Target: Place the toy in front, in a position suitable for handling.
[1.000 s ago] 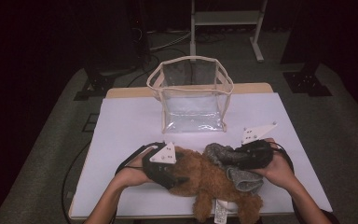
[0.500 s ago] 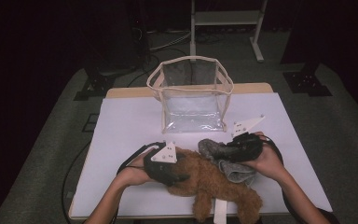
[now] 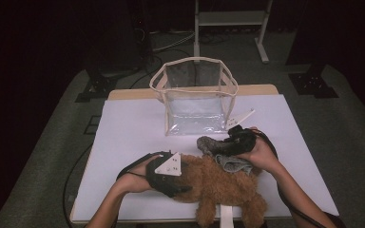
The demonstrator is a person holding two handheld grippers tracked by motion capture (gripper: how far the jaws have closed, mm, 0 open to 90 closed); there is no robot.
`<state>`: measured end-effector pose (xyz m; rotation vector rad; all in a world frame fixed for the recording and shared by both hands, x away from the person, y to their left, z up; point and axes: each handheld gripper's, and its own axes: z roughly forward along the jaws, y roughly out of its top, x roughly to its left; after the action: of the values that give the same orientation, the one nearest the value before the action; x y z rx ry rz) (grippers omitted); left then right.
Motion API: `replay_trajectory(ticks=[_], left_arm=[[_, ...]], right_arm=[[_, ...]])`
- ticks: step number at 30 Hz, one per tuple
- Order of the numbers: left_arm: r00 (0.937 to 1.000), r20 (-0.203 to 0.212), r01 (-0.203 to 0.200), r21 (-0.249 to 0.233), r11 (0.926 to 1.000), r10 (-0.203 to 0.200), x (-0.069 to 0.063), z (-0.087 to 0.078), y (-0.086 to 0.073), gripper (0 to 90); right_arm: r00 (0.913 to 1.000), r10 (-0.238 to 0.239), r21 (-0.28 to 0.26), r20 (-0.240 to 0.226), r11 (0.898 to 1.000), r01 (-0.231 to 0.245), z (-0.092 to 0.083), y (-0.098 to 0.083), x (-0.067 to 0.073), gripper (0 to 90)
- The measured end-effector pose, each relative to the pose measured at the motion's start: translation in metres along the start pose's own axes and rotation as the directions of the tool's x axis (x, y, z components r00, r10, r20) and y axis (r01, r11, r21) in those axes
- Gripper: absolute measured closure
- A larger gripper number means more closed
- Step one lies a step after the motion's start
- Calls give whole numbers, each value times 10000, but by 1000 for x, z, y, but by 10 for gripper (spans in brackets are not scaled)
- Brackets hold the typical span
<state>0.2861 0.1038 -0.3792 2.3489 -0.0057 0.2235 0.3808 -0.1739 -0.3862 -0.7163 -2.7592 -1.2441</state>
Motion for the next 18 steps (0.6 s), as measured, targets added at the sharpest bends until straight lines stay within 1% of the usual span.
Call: replay_trajectory(ticks=[2,4,9,11,12,13,14,16,18], left_arm=[[10000,-54,19,-4,10000,-19,1,1,0,335],[9997,-230,86,3,10000,-85,3,2,1,330],[9979,-407,493,-180,9986,-500,7,3,0,324],[9969,-511,589,-222,9980,-599,9,4,0,324],[9959,-552,698,-295,9971,-714,10,4,0,325],[9958,-600,676,-258,9974,-690,11,4,0,324],[9937,-684,865,-363,9956,-889,12,5,0,324],[9909,-837,1029,-347,9941,-1055,15,6,1,317],[9862,-1011,1280,-383,9910,-1313,17,8,2,313]], right_arm=[[9997,244,-49,-60,9997,-244,-1,-3,-3,684],[9996,265,-167,-127,9995,-267,-6,-4,-1,686],[9996,-148,-487,-259,9987,135,-29,-1,14,687],[9994,-278,-422,-221,9987,269,-39,-5,20,687],[9993,-317,-355,-174,9989,311,-43,-7,22,687],[9995,-288,-295,-103,9992,285,-49,-12,24,686],[9997,-222,-276,-86,9994,220,-52,-15,24,686],[10000,-13,-246,-10,9997,13,-61,-23,23,686],[9999,136,-359,5,9993,-136,-68,-29,22,686]])
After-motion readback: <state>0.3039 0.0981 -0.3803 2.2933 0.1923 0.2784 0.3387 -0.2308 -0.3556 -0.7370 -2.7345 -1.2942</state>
